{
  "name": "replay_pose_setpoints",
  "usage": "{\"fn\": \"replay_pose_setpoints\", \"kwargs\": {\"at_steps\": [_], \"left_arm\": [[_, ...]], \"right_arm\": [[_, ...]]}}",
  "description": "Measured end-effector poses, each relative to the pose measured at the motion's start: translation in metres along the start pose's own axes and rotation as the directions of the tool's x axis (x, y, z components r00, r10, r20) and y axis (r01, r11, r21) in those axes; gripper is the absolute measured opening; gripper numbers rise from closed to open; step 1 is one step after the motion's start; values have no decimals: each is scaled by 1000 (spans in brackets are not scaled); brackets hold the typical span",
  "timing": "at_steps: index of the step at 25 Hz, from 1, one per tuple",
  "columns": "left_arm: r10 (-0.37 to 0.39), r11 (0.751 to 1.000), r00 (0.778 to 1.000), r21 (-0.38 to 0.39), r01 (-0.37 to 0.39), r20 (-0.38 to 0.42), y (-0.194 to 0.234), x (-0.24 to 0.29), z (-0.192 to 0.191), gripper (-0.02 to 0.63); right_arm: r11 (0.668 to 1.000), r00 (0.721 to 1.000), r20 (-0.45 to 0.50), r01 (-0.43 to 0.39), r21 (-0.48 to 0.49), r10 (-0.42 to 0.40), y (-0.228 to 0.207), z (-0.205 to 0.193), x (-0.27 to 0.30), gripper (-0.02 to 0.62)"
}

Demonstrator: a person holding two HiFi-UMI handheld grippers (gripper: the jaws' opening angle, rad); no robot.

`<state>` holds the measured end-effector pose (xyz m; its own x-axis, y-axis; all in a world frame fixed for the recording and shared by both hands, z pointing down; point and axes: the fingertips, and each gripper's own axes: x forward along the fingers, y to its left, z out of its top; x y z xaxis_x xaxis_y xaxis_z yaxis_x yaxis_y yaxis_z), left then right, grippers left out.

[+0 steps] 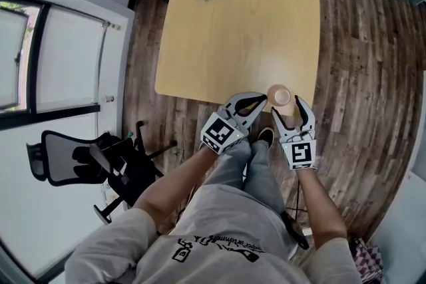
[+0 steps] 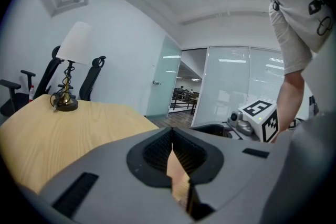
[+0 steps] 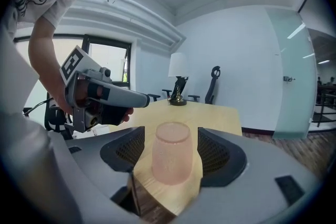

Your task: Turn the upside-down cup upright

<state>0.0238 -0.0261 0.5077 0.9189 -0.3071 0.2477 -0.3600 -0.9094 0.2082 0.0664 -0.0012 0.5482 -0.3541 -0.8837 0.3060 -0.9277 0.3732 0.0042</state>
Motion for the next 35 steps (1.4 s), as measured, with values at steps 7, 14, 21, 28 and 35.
{"fn": "replay_pose_setpoints", "kwargs": {"at_steps": [7,14,21,28,35], "left_arm": [[-13,1000,1000,-25,13,-8,7,9,-18,11],[-23,999,1000,-29,22,-15,11,14,-25,11],[-24,999,1000,-42,23,-20,14,14,-32,11],[-30,998,999,-50,28,-29,13,15,-37,11],[-30,998,999,-51,28,-34,10,14,-39,11]], "right_arm": [[1000,1000,-29,3,-22,-4,7,-22,18,324],[999,998,-60,14,-34,-16,5,-32,33,336],[999,997,-73,21,-31,-23,1,-38,43,337],[1000,996,-82,25,-14,-26,-2,-41,48,336],[1000,996,-91,13,-10,-14,-1,-41,47,336]]}}
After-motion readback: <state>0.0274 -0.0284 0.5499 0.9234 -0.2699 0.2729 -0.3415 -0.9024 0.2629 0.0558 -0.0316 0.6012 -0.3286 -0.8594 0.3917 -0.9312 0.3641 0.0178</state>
